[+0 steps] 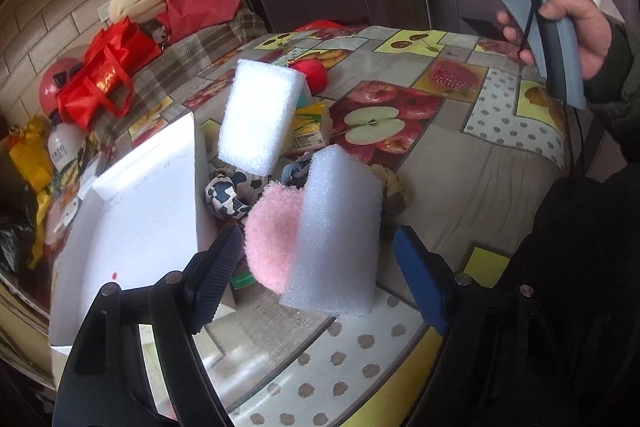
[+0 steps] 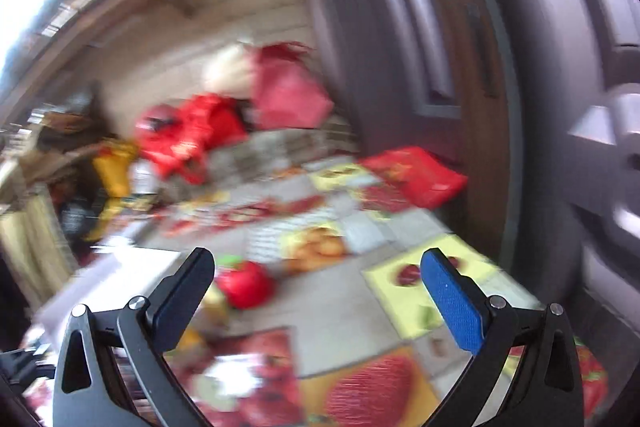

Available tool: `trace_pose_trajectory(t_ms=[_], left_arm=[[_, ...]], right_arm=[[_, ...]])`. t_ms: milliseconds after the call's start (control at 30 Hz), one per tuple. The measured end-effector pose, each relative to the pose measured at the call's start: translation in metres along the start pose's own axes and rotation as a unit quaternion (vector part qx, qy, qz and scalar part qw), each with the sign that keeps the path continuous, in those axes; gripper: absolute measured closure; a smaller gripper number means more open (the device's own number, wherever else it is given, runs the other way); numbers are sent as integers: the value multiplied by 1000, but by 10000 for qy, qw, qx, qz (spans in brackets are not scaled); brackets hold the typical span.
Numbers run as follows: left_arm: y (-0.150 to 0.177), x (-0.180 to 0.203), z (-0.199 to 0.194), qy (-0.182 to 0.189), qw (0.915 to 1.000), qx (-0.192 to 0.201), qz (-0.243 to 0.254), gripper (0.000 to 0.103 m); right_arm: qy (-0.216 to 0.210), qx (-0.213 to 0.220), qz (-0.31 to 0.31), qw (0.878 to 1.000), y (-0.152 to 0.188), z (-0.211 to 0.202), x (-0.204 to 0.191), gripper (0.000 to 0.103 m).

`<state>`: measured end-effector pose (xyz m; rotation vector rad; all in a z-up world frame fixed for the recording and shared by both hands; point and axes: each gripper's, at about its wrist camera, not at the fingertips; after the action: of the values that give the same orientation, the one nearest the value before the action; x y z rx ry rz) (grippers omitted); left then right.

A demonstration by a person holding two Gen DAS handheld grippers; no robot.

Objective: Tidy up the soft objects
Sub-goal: 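Grasp the white foam block with the left tool while the right tool grasps the braided rope knot, then carry both items into the white box and open both tools to release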

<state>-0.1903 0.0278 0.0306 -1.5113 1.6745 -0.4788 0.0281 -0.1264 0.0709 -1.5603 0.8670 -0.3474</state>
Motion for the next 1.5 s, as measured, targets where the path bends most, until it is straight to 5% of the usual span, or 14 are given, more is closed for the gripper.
trace_pose_trajectory(t_ms=[200,267,367,633,800,933,1100,1167,1233,1400,1500], left_arm=[[2,5,10,136,9995,-241,175,23],[5,7,13,251,9991,-301,187,31],[6,14,15,241,9989,-320,261,58],[11,-10,2,291,9989,-41,-354,69],[13,-31,-11,368,9948,218,-929,69],[13,-37,-14,312,9930,311,-1100,69],[14,-35,-14,320,9918,328,-1189,69],[15,-38,-15,310,9910,350,-1255,69],[17,-42,-17,296,9898,381,-1339,69],[18,-52,-24,203,9859,571,-1562,69],[18,-61,-32,95,9814,803,-1739,69]], right_arm=[[-763,-316,-309,9961,7,8,-34,0],[-889,-422,-512,9938,9,11,-46,0],[-1066,-507,-784,9899,9,10,-61,0],[-1507,-946,-925,9797,13,20,-78,0],[-1906,-1779,-1710,9502,50,24,-97,0],[-2253,-2490,-2710,9021,97,24,-124,0],[-2176,-2839,-3071,8819,125,36,-143,0],[-2170,-2971,-3082,8773,130,42,-144,7],[-2213,-3129,-3093,8703,135,45,-142,50],[-2239,-3061,-3085,8724,131,31,-127,61],[-2101,-2879,-2833,8903,115,21,-105,61]])
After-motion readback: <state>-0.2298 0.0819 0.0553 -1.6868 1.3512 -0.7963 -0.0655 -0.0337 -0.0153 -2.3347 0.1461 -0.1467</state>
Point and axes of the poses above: each gripper's, at about its wrist camera, not at the fingertips, and z roughly the way its jaws point, x to its right, y to its underside, and after that the axes turned 3 degrees about x, right-handed
